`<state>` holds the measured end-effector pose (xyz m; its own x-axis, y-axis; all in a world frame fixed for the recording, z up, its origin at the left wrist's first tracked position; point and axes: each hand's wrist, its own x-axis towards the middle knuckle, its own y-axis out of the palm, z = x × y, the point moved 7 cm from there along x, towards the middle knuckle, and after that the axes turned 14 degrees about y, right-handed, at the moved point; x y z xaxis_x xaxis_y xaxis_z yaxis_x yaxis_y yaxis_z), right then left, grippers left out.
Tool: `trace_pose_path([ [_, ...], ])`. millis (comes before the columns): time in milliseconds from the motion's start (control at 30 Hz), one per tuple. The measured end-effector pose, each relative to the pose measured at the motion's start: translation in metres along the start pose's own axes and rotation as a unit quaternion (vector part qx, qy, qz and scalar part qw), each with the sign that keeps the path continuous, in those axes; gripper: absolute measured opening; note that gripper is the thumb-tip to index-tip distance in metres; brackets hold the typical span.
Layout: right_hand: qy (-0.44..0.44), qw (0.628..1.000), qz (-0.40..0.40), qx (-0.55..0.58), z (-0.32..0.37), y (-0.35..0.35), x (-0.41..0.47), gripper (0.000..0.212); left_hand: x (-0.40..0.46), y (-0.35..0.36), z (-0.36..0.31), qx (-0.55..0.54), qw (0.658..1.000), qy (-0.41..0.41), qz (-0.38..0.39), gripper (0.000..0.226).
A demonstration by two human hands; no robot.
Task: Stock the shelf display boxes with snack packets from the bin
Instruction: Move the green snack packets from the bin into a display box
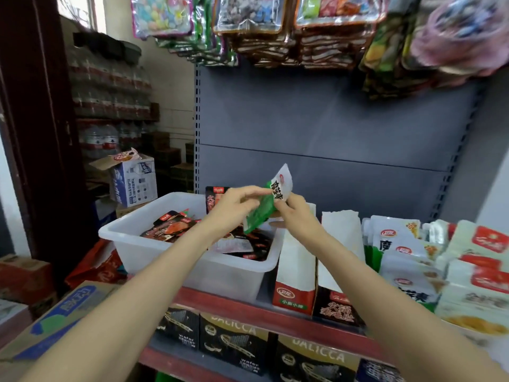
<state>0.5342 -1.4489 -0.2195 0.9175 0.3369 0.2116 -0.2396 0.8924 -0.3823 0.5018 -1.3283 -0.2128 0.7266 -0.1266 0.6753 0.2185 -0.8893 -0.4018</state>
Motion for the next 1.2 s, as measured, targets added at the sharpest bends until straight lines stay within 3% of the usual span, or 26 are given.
trace_pose_path([
  [133, 0.035, 0.995, -0.014, 0.088, -0.002, -0.050, -0.022, 0.028, 0.007, 0.038, -0.020, 0.113, 0.987, 0.091, 0.070, 0.058],
  [233, 0.043, 0.993, -0.023, 0.105, -0.005, -0.080, -0.040, 0.020, 0.013, 0.067, -0.042, 0.114, 0.987, 0.091, 0.067, 0.065],
  [333, 0.040, 0.995, -0.025, 0.088, -0.008, -0.106, -0.057, 0.023, 0.019, 0.094, -0.064, 0.073, 0.991, 0.099, 0.048, 0.047],
  [433, 0.016, 0.991, -0.126, 0.040, -0.011, -0.146, -0.071, 0.022, 0.027, 0.110, -0.078, 0.039, 0.994, 0.105, 0.002, 0.025],
  [500, 0.011, 0.981, -0.191, 0.026, -0.014, -0.174, -0.078, 0.031, 0.029, 0.126, -0.084, -0.017, 0.995, 0.094, 0.008, 0.027],
  [567, 0.005, 0.977, -0.208, 0.042, -0.015, -0.194, -0.084, 0.037, 0.030, 0.141, -0.089, -0.073, 0.994, 0.079, 0.023, 0.033],
  [667, -0.006, 0.977, -0.207, 0.045, -0.013, -0.212, -0.090, 0.026, 0.034, 0.153, -0.092, -0.090, 0.993, 0.070, 0.018, 0.034],
  [867, -0.007, 0.976, -0.216, -0.020, -0.017, -0.221, -0.091, 0.014, 0.039, 0.164, -0.093, -0.103, 0.993, 0.051, 0.007, 0.032],
  [967, 0.030, 0.965, -0.206, -0.161, -0.021, -0.218, -0.088, 0.019, 0.038, 0.171, -0.082, -0.109, 0.994, 0.004, 0.002, 0.028],
  [1067, 0.030, 0.930, -0.207, -0.301, -0.023, -0.212, -0.088, 0.025, 0.037, 0.179, -0.067, -0.135, 0.990, -0.045, 0.000, 0.024],
  [1200, 0.013, 0.925, -0.229, -0.304, -0.022, -0.215, -0.090, 0.043, 0.034, 0.195, -0.059, -0.117, 0.987, -0.082, 0.070, 0.026],
])
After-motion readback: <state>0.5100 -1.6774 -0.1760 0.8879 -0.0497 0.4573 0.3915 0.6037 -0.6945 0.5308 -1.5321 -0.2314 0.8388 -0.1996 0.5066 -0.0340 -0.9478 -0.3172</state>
